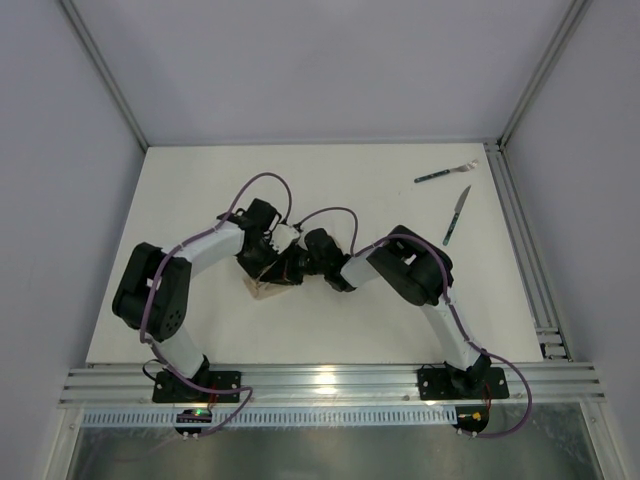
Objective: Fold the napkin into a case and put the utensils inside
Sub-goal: Grasp the top corner of the smaller rectangle folded napkin from the folded napkin.
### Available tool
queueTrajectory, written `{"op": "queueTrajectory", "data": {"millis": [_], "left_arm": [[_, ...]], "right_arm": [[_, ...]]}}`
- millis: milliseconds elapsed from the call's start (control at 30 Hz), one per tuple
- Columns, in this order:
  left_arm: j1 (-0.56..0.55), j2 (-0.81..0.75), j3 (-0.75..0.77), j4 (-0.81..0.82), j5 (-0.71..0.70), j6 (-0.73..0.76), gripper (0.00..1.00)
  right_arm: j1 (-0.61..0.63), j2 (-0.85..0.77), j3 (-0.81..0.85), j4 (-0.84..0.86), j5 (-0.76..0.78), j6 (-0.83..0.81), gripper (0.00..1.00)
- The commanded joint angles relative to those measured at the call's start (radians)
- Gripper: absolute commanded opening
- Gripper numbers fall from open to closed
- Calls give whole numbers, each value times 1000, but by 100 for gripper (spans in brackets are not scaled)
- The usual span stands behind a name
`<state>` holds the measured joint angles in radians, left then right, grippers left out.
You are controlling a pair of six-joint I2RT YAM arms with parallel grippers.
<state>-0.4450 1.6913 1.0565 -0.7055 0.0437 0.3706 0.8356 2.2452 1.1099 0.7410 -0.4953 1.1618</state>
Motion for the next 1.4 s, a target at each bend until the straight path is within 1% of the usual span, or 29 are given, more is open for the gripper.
{"op": "queueTrajectory", "data": {"millis": [0,100,167,267,333,467,633,767,833,1000,1167,1200,1233,1300,1333,1367], "left_arm": [[-4,7,-9,46,-7,1,0],[-4,-45,-26,78,39,-9,0],[-4,-114,-38,107,68,-12,0],[-4,-145,-43,101,91,-1,0],[-4,-134,-36,69,110,2,0],[-4,-124,-35,57,133,2,0],[-4,-114,-20,49,147,-2,0],[-4,-113,-12,58,153,-7,0],[-3,-114,-12,57,162,-6,0],[12,-113,-19,44,165,2,0],[51,-73,-24,41,148,22,0],[72,-56,-26,40,153,27,2],[84,-50,-30,41,174,30,11],[104,-38,-35,40,194,47,17],[107,-36,-41,38,206,56,26],[108,-36,-46,41,226,73,30]], "right_arm": [[-4,-19,-4,31,20,-10,4],[-4,-22,-2,32,8,-16,4],[-6,-24,10,43,-8,-16,4],[-6,-27,34,44,-22,-22,4],[-4,-27,50,38,-25,-28,4],[-3,-9,79,43,-35,-17,4],[-3,16,87,92,-34,35,4],[8,51,123,112,-37,76,4],[13,73,130,130,-23,99,4],[7,123,96,195,52,219,4],[7,122,107,198,69,231,8],[7,117,105,184,73,227,9],[7,103,99,172,84,220,10],[7,96,97,143,95,202,13],[7,90,99,136,98,199,14],[7,93,100,133,98,199,15]]}}
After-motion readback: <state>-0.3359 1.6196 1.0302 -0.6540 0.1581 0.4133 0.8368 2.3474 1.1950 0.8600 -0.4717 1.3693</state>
